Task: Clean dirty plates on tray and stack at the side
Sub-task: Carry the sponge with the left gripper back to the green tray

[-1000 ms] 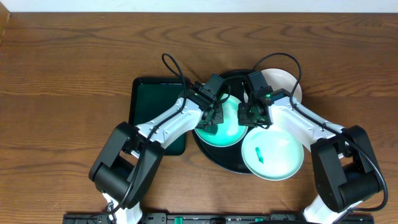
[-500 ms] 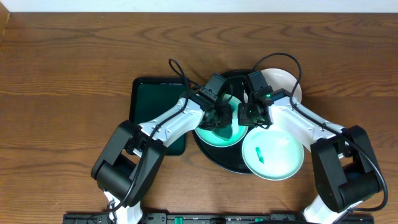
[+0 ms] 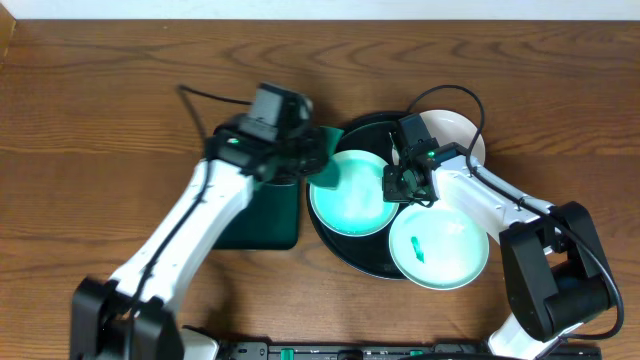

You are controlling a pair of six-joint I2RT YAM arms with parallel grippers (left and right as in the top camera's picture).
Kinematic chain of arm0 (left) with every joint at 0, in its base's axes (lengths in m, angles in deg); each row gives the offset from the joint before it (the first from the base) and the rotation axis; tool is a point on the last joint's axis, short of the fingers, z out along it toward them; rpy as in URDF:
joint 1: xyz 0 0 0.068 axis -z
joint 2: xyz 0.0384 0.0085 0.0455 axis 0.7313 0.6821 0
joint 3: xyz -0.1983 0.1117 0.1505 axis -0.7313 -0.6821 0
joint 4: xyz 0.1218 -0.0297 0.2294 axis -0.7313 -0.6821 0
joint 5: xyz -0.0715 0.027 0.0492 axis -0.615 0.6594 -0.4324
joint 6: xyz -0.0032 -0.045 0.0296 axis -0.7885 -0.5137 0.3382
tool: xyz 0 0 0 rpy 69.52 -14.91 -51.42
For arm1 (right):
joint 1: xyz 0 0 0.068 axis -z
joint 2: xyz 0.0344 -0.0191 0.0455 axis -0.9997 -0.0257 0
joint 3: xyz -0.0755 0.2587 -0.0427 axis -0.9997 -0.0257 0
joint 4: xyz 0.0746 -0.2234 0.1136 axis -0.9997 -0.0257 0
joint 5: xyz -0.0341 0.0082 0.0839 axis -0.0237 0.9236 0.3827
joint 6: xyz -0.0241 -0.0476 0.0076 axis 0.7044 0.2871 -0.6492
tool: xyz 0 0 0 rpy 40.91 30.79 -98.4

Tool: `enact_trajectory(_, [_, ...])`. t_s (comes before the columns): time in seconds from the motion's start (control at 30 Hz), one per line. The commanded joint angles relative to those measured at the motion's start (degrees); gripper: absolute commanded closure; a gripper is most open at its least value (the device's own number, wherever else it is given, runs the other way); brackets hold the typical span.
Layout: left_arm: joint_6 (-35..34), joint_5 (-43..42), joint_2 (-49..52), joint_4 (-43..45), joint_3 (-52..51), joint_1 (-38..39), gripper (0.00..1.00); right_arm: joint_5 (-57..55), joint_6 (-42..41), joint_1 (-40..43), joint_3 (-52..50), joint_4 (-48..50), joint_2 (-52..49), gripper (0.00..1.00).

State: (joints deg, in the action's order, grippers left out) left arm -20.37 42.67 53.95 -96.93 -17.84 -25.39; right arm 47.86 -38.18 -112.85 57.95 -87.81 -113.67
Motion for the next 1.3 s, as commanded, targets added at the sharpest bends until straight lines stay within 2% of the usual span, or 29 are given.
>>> enact_trajectory(0.0, [5.2,0.1,-4.8,-4.2,0.7,-5.4,0.92,0.8,0.5,-0.9,-0.4,0.2,0.9,0.99])
enact_trajectory(0.27, [9.9,15.2,-6.5,-16.9,0.6,-14.0,0.93,0.7,0.5,-0.9,-0.4,0.2,0.9,0.99])
enact_trajectory(0.5, [12.8,23.5,-6.3,-21.9,-1.0,-16.3,0.92,0.7,0.5,-1.0,-0.4,0.2,0.9,0.99])
enact_trajectory(1.27, [14.3,23.4,-6.0,-3.3,-20.4,-16.3,0.92,0.7,0.5,-1.0,-0.4,0.2,0.9,0.99])
